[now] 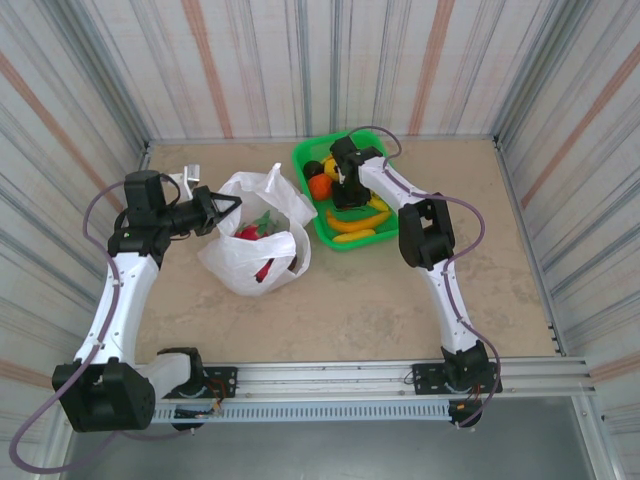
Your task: Place the fake fruits into the plastic bag and tie a complex knot
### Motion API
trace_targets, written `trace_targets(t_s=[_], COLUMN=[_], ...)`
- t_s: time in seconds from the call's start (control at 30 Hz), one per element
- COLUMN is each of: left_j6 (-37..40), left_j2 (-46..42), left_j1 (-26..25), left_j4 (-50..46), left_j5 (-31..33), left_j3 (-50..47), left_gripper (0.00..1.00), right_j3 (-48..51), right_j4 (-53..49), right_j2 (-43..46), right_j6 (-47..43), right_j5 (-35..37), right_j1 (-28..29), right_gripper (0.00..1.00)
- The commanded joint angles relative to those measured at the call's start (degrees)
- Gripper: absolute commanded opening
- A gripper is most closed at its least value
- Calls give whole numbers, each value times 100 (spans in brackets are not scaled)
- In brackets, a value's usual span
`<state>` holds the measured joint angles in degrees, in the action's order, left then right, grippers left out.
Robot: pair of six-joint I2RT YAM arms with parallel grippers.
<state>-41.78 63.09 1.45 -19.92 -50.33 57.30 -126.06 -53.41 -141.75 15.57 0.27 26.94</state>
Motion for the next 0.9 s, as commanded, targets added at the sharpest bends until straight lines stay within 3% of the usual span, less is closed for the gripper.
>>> trace_targets(t_s=[0.0,0.4,0.87], left_j6=[132,116,73], left_j2=[-34,-24,19], left_j1=[35,33,31], left_j4=[-117,-87,-37], left_j5=[7,7,-12], left_j3=[53,70,84], left_gripper=[0,0,0], right_j3=[169,700,3190], right_j4=[-283,55,956], right_j2=[260,1688,4428], right_j6=[-81,-55,484], right_j5=[119,194,-228], right_j1=[57,44,143], right_gripper=[38,36,36])
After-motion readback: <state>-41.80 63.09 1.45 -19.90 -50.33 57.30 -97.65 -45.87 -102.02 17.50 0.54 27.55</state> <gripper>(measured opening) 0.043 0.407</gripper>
